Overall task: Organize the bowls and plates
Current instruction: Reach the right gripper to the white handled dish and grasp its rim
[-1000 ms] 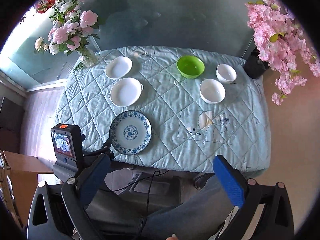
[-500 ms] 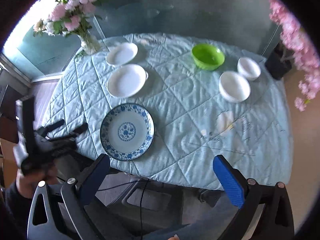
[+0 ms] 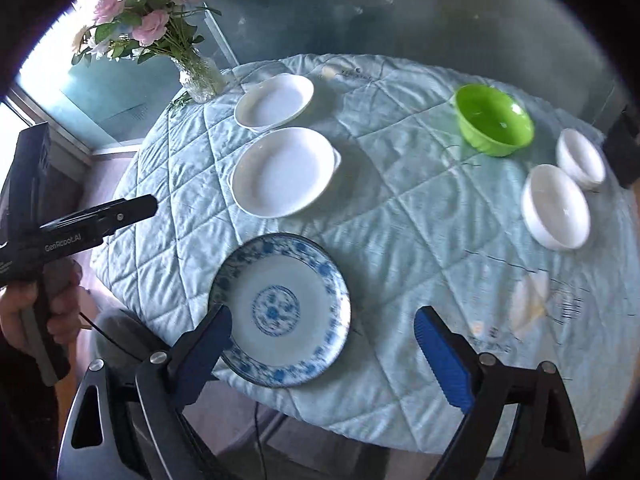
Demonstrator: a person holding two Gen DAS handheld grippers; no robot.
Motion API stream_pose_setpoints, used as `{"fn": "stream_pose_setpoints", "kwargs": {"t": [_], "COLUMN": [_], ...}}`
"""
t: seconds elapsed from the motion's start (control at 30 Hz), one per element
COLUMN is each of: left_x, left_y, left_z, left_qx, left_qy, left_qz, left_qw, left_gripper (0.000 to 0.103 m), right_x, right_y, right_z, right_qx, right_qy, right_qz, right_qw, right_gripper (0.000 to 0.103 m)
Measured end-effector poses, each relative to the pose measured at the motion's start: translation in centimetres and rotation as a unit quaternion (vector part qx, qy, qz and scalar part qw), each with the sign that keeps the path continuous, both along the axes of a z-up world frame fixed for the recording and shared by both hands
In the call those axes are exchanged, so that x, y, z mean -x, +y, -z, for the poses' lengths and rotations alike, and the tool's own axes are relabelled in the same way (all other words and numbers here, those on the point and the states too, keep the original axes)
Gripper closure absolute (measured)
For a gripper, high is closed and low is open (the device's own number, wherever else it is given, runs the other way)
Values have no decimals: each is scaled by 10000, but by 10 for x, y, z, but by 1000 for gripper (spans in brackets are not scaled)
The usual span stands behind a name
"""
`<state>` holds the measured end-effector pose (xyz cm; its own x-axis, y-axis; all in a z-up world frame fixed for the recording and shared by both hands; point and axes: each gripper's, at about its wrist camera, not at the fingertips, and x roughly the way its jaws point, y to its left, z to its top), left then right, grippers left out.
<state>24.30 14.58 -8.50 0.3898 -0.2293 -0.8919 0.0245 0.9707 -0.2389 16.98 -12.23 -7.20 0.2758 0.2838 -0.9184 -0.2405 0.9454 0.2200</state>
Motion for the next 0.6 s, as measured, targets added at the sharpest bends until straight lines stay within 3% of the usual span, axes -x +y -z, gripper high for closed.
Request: {"fn": "stream_pose_setpoints", "kwargs": {"t": [0.23,0.37,0.5,0.6], "left_x": [-51,-71,-74,-60], "left_y": [-8,-16,-30,-41], "left_z": [33,43,23,4], "left_qx": [-45,-50,-86,-118], "left_qy": [298,459,676,593], "left_qz": [168,204,178,190], "left_qw": [9994,9987,9975,9980], "left_gripper": [11,23,23,20], "right_x": [-58,-101,-115,-111], "right_y": [21,19,14,13], "right_z": [21,33,23,6], "right_qx": [-220,-342,-251,-244], "right_qy": [-27,40,200,252], "right_qz": [-101,-84,-124,-29], "right_qw": [9997,9994,9994,9994], "right_gripper": [12,17,18,17]}}
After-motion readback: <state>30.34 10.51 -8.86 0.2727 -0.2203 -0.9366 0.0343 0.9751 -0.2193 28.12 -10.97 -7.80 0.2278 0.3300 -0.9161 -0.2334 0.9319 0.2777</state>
